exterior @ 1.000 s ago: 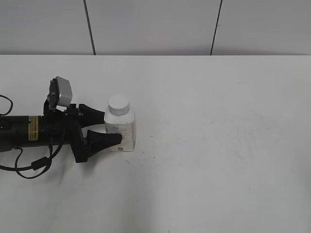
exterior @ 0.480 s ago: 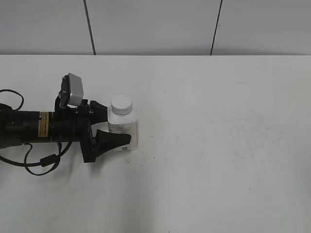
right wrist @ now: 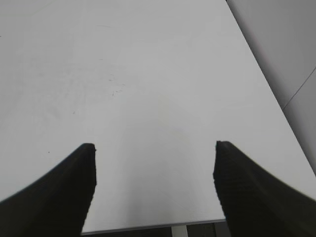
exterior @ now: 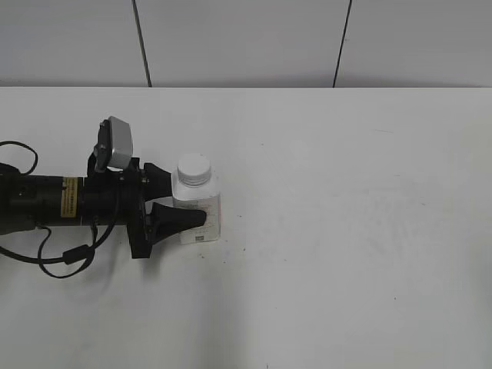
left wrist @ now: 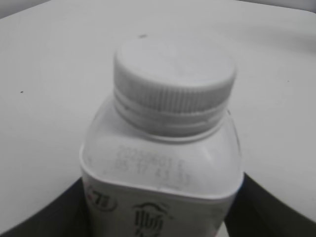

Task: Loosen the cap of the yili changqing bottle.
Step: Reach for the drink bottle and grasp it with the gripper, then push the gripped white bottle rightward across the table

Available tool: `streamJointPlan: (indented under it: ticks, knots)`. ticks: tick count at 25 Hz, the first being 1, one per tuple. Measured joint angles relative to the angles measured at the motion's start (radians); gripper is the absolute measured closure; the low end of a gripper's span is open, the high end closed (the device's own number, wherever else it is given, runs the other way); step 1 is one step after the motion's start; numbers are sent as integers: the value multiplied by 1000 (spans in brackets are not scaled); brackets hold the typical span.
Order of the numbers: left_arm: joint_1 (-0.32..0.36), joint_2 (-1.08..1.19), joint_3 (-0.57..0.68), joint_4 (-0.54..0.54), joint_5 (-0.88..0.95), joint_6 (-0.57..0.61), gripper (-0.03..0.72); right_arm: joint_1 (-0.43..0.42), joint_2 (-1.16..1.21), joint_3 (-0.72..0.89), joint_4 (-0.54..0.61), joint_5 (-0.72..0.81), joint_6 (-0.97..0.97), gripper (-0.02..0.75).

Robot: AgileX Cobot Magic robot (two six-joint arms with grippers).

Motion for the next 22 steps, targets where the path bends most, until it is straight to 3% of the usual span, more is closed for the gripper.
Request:
streamJointPlan:
  ticks: [5,22]
  knots:
    - [0,0,0,8,0,1,322,0,45,-17,30,0,0,153]
    - [-5,0,-2,129,-34,1,341,0,785,-368,117,68,-111,153]
